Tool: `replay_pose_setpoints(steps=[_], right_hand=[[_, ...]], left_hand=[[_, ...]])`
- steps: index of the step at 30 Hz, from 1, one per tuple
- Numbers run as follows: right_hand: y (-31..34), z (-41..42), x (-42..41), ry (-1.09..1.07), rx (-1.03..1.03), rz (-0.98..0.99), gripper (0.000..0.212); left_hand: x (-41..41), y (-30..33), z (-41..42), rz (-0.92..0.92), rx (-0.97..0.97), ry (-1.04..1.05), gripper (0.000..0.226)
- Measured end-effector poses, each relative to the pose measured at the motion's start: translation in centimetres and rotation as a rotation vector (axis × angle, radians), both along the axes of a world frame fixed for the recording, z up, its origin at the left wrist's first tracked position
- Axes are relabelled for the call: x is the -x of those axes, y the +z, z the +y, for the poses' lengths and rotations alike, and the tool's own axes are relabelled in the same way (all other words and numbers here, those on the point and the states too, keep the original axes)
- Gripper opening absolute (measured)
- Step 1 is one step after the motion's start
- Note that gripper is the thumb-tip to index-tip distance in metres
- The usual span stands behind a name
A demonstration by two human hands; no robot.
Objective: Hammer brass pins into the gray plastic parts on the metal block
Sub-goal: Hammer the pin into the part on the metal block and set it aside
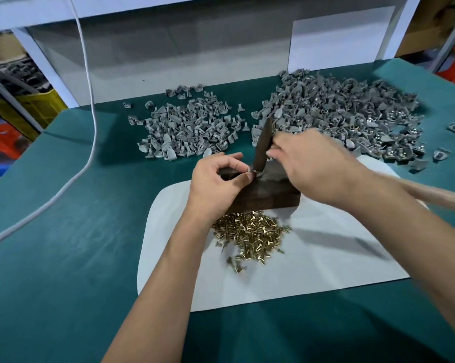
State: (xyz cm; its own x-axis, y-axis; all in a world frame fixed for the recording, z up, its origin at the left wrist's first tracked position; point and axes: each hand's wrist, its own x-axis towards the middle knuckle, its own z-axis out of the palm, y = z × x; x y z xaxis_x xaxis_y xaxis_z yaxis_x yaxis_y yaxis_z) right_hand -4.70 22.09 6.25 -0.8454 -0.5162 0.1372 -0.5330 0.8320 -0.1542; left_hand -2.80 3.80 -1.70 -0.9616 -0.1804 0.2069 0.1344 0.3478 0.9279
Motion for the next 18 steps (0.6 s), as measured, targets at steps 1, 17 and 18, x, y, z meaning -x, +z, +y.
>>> replay_pose_setpoints(steps=[1,17,18], right_hand=[[0.5,0.2,0.4,-0.006,-0.021,0.028,0.019],[-1.0,-0.2,0.1,-0.064,0.019,0.053,0.022],[-0.8,-0.1,0.3,-0.059,-0.014,0.048,0.021]], left_hand=[[-0.1,0.0,0.0,-0.005,0.0,0.001,0.009],[-0.4,0.3,0.1,-0.001,0.01,0.008,0.018],[-0.4,0.3,0.1,-0.003,0.014,0.014,0.016]])
